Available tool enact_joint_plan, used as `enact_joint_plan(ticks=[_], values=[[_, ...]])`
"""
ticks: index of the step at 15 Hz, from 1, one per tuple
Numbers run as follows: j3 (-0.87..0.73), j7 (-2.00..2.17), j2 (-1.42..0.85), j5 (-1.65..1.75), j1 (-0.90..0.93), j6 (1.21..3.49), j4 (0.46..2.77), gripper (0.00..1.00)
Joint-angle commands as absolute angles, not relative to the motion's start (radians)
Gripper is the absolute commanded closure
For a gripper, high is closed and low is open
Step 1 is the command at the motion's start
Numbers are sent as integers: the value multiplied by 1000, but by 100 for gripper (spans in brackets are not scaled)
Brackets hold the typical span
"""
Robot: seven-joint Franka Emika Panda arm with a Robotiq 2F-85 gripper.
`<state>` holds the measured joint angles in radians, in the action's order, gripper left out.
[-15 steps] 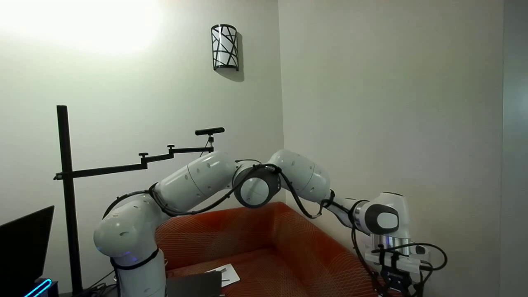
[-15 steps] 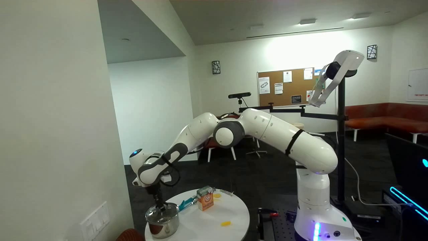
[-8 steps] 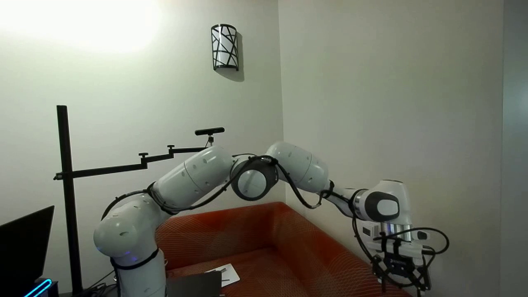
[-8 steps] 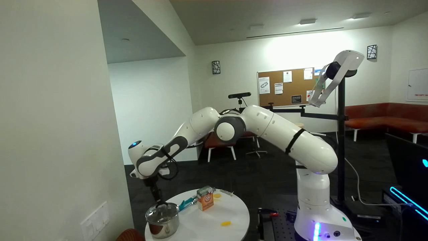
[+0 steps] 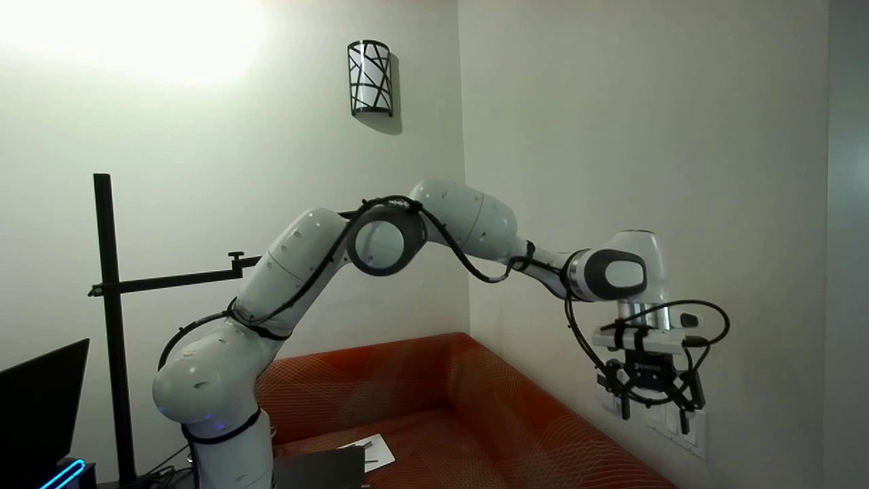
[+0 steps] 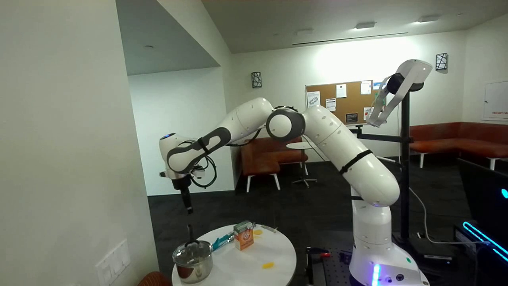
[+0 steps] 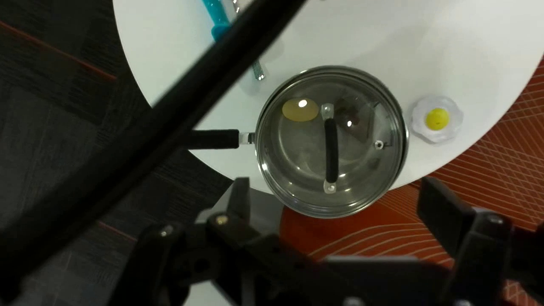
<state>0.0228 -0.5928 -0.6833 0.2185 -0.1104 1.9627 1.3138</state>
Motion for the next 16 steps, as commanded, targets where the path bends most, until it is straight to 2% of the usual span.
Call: enact_joint_plan(ticks=[1, 9, 16], values=[[27, -585, -453, 155, -144, 1916, 1550, 0], [-19, -553, -117, 109, -152, 1795, 1866, 0], [-31, -371, -23, 72, -116, 1802, 2042, 0]])
